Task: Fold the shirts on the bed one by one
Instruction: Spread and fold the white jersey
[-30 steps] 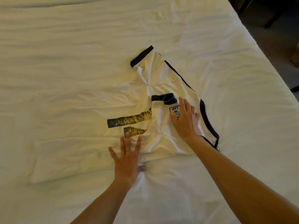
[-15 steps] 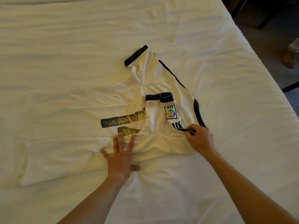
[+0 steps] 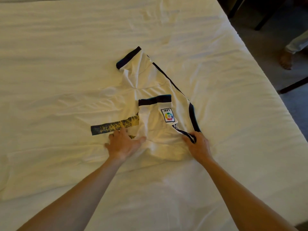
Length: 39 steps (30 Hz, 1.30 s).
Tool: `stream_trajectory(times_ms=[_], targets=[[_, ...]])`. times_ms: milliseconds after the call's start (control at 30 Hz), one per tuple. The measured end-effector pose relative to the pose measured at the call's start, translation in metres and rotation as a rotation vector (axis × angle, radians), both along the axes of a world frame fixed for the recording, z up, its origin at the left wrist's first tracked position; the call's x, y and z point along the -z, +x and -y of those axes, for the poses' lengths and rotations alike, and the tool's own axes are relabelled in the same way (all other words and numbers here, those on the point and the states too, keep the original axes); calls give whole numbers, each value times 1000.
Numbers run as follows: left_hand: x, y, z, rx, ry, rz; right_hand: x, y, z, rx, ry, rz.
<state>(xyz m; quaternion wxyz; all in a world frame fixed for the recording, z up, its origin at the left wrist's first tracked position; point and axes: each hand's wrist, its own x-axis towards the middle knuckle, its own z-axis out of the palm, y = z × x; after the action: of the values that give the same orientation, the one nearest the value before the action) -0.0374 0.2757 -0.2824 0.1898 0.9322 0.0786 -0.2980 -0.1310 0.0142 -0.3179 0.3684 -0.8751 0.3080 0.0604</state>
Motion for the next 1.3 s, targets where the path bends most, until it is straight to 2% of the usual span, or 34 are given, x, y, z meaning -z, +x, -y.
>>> stream_trajectory(times_ms=[100, 200, 333, 433, 533, 633, 767, 833, 900, 967, 1033, 1100, 1300], targets=[[5, 16, 21, -130, -197, 14, 0, 3, 6, 1, 13, 9], [16, 19, 26, -123, -246, 78, 0, 0, 9, 56, 85, 33], [26, 17, 20, -216, -243, 146, -1, -3, 11, 47, 105, 58], [24, 22, 28, -319, -268, 70, -2, -3, 15, 72, 202, 22], [19, 34, 41, -399, -351, 11, -2, -1, 20, -6, 129, -13], [21, 49, 50, -414, -394, 112, -1, 2, 21, 8, 131, -9], [22, 54, 50, -505, -282, 156, 1, 3, 21, 18, 151, -23], [19, 51, 55, -427, -125, 235, 4, 4, 20, 8, 124, -29], [12, 49, 66, -207, -14, 497, 7, 4, 18, 9, 104, -30], [5, 42, 82, 133, -181, 749, 9, 5, 17, 14, 96, -20], [7, 24, 99, 522, -340, 771, 10, 6, 20, 23, 94, -4], [17, 3, 106, 756, -347, 704, 11, 7, 21, 38, 100, 9], [49, -43, 87, 537, -269, 732, 7, 10, 16, 78, 111, 23]])
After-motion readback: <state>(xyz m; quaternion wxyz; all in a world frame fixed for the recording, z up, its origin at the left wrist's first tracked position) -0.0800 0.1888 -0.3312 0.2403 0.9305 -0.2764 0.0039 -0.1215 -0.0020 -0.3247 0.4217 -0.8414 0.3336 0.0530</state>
